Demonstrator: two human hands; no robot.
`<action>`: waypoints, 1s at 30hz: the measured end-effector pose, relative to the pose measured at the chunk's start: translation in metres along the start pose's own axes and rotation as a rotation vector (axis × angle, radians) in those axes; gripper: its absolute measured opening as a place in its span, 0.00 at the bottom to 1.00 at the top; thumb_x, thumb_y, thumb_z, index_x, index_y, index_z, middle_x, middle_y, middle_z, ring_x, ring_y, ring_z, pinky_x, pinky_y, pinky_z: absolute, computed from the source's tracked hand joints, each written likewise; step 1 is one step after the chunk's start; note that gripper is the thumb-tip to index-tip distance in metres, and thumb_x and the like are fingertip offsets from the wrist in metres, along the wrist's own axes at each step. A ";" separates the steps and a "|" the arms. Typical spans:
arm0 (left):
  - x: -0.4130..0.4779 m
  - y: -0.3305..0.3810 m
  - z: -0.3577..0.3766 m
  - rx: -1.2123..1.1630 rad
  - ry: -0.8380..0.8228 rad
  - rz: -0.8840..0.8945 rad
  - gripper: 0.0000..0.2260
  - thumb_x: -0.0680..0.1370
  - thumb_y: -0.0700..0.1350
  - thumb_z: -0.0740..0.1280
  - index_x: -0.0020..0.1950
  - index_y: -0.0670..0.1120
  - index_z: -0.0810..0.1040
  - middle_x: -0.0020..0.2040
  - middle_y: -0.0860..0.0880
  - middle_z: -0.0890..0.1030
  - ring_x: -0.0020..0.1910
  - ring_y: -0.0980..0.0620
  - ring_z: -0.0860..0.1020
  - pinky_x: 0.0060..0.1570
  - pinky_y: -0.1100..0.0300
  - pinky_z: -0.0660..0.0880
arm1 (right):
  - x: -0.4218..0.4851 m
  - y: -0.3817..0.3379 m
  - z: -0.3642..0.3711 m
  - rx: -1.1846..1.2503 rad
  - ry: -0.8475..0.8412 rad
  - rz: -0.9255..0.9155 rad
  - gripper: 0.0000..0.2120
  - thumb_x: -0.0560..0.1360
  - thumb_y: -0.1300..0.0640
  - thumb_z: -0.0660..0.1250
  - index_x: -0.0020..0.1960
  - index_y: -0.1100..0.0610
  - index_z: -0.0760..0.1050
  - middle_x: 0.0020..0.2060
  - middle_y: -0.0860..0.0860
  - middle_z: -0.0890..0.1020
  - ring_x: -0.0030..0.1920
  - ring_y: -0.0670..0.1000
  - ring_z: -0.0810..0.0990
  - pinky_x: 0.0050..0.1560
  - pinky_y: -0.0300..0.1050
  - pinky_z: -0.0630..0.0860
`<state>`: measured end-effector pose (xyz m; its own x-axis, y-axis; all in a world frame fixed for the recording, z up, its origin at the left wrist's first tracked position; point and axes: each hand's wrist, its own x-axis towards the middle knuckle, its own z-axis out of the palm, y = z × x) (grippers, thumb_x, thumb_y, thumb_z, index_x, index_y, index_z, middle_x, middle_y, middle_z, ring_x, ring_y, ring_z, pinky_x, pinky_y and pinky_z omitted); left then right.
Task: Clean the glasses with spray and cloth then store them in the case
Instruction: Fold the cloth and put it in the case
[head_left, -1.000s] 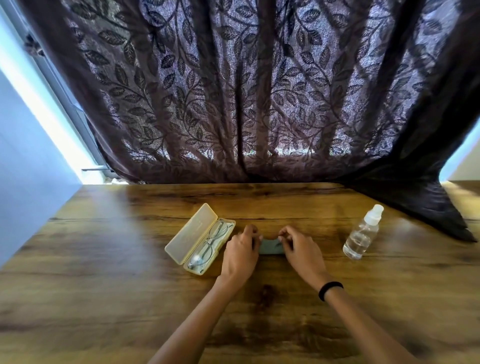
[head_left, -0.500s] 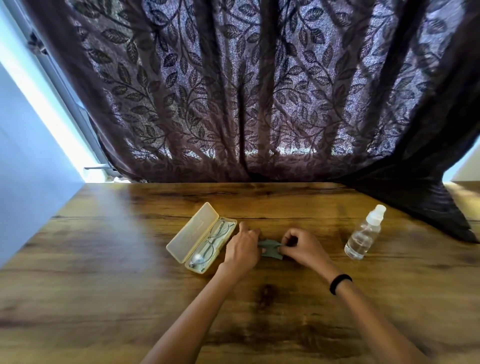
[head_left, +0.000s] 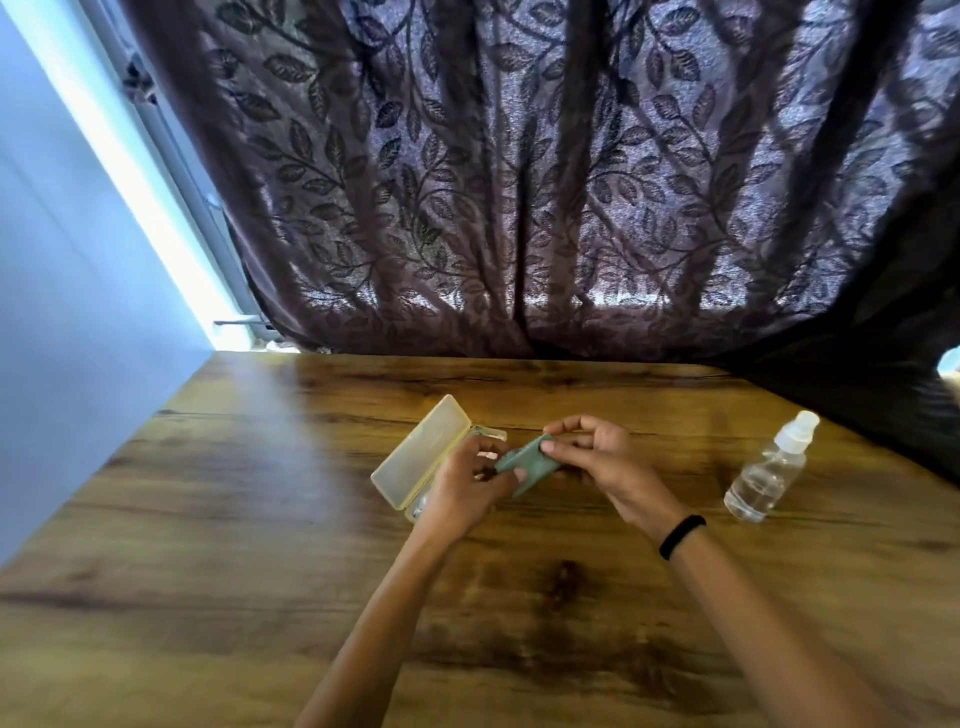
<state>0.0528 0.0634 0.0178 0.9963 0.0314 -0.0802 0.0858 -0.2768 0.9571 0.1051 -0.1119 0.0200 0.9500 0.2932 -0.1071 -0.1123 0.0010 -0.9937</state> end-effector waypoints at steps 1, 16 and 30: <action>-0.001 -0.003 -0.008 -0.011 0.033 -0.026 0.11 0.74 0.47 0.69 0.54 0.48 0.74 0.46 0.49 0.80 0.36 0.59 0.76 0.27 0.72 0.69 | 0.005 -0.003 0.009 -0.037 -0.016 -0.019 0.06 0.70 0.63 0.71 0.45 0.57 0.76 0.40 0.53 0.83 0.41 0.46 0.83 0.33 0.34 0.78; 0.003 -0.042 -0.053 0.436 0.393 0.036 0.07 0.73 0.44 0.70 0.47 0.51 0.74 0.39 0.51 0.81 0.31 0.58 0.78 0.28 0.61 0.77 | 0.053 -0.005 0.092 -0.818 0.017 -0.316 0.03 0.68 0.59 0.73 0.40 0.56 0.80 0.39 0.49 0.82 0.37 0.44 0.76 0.33 0.31 0.67; 0.003 -0.036 -0.053 0.708 0.408 0.064 0.11 0.73 0.49 0.69 0.53 0.48 0.77 0.44 0.48 0.84 0.37 0.52 0.80 0.35 0.59 0.77 | 0.054 0.005 0.087 -0.894 0.021 -0.339 0.05 0.72 0.56 0.69 0.45 0.56 0.80 0.43 0.50 0.82 0.35 0.39 0.72 0.30 0.27 0.63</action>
<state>0.0522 0.1240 -0.0020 0.9300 0.3040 0.2068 0.1493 -0.8264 0.5430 0.1307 -0.0133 0.0122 0.8971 0.3942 0.1995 0.4257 -0.6502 -0.6293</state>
